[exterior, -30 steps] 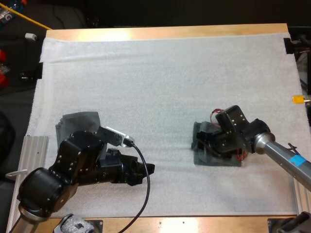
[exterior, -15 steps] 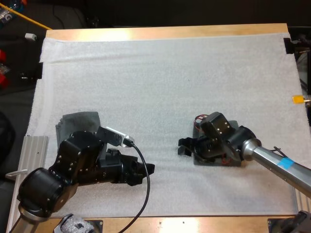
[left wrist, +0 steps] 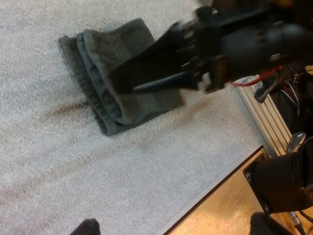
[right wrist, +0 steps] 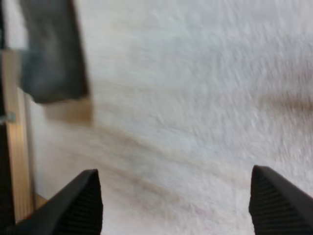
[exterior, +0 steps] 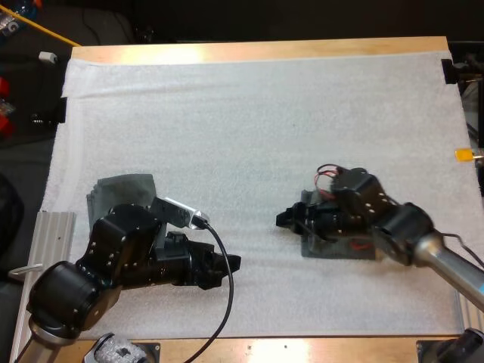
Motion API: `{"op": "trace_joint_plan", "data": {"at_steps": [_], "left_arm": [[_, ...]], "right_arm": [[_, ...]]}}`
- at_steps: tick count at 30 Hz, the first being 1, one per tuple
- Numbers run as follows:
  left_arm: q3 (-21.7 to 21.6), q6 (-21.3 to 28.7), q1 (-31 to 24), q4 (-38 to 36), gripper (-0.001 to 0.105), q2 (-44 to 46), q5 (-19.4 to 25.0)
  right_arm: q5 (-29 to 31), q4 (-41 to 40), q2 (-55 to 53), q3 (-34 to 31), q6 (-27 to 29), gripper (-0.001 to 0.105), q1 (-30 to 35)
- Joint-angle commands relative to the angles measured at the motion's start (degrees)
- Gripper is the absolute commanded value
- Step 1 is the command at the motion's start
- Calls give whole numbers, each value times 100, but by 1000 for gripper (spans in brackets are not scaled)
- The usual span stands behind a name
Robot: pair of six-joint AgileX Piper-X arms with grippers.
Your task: Pick towel from pile, fold and stack
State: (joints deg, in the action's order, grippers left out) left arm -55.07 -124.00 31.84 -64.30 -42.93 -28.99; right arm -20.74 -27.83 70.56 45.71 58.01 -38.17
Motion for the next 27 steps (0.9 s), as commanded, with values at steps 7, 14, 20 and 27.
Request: {"op": "trace_joint_plan", "data": {"at_steps": [7, 14, 20, 27], "left_arm": [[-17, -33, -5, -15, 60, 5, -30], [-17, 241, -5, -15, 60, 5, 9], [-17, 253, -5, -15, 60, 3, 9], [72, 253, -5, 387, 61, -147, 9]], "right_arm": [[739, -646, -1320, 33, 75, 62, -11], [1074, -1896, -2500, 33, 147, 62, -11], [1207, -2835, -3251, 49, 565, 62, -11], [1473, -3861, -3641, 319, 1454, 81, -11]]}}
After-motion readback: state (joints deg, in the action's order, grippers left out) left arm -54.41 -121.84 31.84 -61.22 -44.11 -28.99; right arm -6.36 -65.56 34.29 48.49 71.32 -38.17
